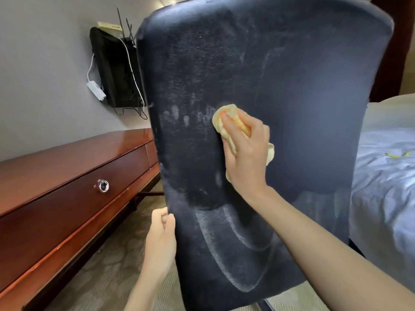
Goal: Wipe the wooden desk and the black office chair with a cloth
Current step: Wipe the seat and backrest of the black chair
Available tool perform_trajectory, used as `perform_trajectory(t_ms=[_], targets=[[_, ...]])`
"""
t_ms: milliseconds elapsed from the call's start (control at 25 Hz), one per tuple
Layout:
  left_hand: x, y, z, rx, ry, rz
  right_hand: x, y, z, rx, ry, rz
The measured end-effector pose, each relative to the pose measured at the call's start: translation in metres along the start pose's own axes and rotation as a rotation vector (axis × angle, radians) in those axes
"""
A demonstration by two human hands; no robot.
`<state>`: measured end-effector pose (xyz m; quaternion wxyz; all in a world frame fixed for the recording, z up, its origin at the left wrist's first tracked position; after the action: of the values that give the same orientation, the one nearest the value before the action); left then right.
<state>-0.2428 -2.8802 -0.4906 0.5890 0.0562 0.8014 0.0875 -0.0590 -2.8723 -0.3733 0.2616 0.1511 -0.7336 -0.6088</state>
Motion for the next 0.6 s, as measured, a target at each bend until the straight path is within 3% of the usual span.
perform_trajectory(t_ms=[160, 400, 600], targets=[[-0.009, -0.008, 0.010, 0.035, 0.058, 0.042, 0.027, 0.014, 0.012, 0.011, 0.074, -0.118], [-0.009, -0.007, 0.016, 0.093, 0.033, 0.064, 0.044, 0.026, 0.021, 0.123, 0.075, -0.532], [-0.009, -0.006, 0.016, 0.105, -0.283, 0.009, 0.014, -0.029, 0.024, 0.353, 0.021, -0.685]])
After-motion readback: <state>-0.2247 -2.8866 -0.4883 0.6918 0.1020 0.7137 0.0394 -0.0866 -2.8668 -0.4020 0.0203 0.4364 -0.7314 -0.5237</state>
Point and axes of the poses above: each hand's wrist, its own y-axis towards the middle knuckle, its own z-axis out of the palm, x = y × z, the point moved 2 cm from there along y, towards the middle knuckle, and after that the axes turned 11 degrees about x, right-handed, at the moved point
